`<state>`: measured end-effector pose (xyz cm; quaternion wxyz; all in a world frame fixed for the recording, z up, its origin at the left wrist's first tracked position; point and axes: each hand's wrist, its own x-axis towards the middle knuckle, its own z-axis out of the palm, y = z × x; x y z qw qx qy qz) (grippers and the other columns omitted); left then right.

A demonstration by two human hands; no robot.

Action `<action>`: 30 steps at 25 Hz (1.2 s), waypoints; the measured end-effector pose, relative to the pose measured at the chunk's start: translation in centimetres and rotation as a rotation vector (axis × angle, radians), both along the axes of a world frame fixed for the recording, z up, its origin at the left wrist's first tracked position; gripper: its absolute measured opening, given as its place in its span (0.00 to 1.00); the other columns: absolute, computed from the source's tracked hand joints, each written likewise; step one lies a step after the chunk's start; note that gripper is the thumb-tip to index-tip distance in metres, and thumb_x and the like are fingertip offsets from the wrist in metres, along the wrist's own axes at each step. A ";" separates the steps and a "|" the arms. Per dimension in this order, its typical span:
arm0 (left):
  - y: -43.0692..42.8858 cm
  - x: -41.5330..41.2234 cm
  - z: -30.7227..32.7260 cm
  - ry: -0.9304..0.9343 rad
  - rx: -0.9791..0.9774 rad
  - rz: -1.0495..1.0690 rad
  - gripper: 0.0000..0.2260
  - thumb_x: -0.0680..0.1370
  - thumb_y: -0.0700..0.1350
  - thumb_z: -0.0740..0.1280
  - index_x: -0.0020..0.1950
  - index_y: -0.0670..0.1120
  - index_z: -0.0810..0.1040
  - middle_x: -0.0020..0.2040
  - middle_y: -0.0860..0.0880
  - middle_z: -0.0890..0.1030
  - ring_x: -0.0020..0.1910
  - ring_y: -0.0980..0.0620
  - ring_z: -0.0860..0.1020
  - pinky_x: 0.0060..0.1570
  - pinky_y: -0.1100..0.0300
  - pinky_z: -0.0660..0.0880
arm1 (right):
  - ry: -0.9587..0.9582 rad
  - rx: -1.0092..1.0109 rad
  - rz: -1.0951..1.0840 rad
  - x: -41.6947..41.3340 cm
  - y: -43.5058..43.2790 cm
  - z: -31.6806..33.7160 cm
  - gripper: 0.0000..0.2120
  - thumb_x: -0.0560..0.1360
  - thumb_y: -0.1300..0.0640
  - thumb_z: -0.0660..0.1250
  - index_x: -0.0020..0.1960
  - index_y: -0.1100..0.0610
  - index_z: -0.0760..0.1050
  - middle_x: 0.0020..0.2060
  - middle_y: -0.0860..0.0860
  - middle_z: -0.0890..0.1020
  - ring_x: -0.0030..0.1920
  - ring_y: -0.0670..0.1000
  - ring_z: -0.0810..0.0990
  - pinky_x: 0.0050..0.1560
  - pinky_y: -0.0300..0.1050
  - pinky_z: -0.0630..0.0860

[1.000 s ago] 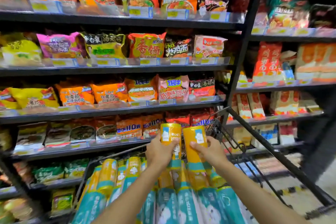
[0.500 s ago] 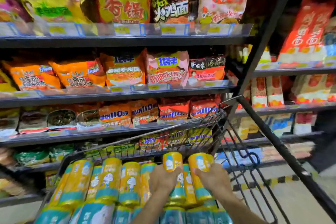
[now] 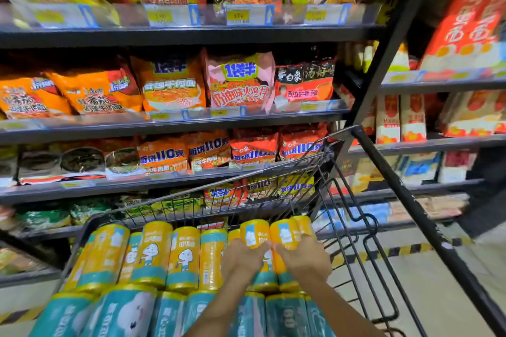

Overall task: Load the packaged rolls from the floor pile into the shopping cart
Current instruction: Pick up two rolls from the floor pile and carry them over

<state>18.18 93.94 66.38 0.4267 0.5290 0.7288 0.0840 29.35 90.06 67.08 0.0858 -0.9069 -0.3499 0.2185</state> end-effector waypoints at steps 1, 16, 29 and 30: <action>0.0 -0.2 0.2 0.001 -0.003 -0.016 0.24 0.71 0.65 0.67 0.37 0.44 0.71 0.34 0.49 0.74 0.38 0.48 0.74 0.36 0.58 0.67 | 0.000 0.007 -0.010 -0.2 -0.3 0.0 0.33 0.70 0.32 0.65 0.64 0.55 0.72 0.57 0.52 0.79 0.60 0.55 0.77 0.52 0.46 0.75; 2.6 -2.8 3.0 0.371 0.356 -0.563 0.44 0.73 0.67 0.63 0.79 0.47 0.46 0.79 0.45 0.49 0.77 0.41 0.48 0.74 0.45 0.53 | -0.151 0.121 0.311 0.4 1.1 2.3 0.40 0.77 0.38 0.58 0.78 0.58 0.45 0.77 0.54 0.55 0.76 0.59 0.52 0.74 0.56 0.55; -5.7 -15.9 13.0 0.740 0.454 -0.094 0.43 0.75 0.68 0.58 0.78 0.45 0.43 0.78 0.45 0.43 0.77 0.44 0.43 0.75 0.46 0.46 | -0.330 0.340 1.263 -7.8 5.3 10.4 0.40 0.78 0.39 0.57 0.78 0.57 0.42 0.77 0.55 0.52 0.77 0.57 0.51 0.75 0.53 0.51; -8.2 -17.4 13.3 0.751 0.430 -0.016 0.43 0.75 0.68 0.58 0.78 0.45 0.43 0.78 0.45 0.43 0.77 0.45 0.43 0.75 0.46 0.46 | -0.306 0.356 1.337 -10.0 4.6 10.8 0.40 0.78 0.39 0.57 0.78 0.57 0.42 0.77 0.55 0.52 0.77 0.57 0.51 0.75 0.53 0.51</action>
